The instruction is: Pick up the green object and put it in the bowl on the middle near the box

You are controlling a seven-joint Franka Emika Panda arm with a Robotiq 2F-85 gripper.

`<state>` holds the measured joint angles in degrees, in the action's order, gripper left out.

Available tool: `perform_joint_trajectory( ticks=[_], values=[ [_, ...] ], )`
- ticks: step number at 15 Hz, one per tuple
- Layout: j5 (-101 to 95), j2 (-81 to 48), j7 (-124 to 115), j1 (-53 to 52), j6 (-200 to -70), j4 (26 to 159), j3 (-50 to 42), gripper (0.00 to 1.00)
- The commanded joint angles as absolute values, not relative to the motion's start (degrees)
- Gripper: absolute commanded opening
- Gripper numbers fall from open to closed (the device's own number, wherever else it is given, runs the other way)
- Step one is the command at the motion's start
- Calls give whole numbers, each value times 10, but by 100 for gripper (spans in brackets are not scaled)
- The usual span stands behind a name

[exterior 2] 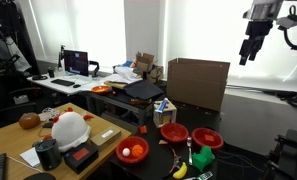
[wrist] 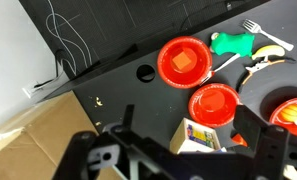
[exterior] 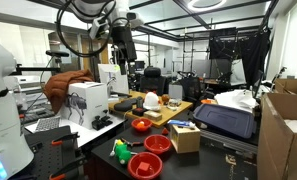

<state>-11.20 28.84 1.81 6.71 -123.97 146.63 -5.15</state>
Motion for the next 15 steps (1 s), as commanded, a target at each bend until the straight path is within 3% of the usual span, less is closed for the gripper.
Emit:
perform_joint_trajectory(
  ticks=[1,15],
  values=[
    [-89,202,23,38,-1248,1406,-35,100],
    [-70,-104,7,-25,-1294,1277,26,100]
  ],
)
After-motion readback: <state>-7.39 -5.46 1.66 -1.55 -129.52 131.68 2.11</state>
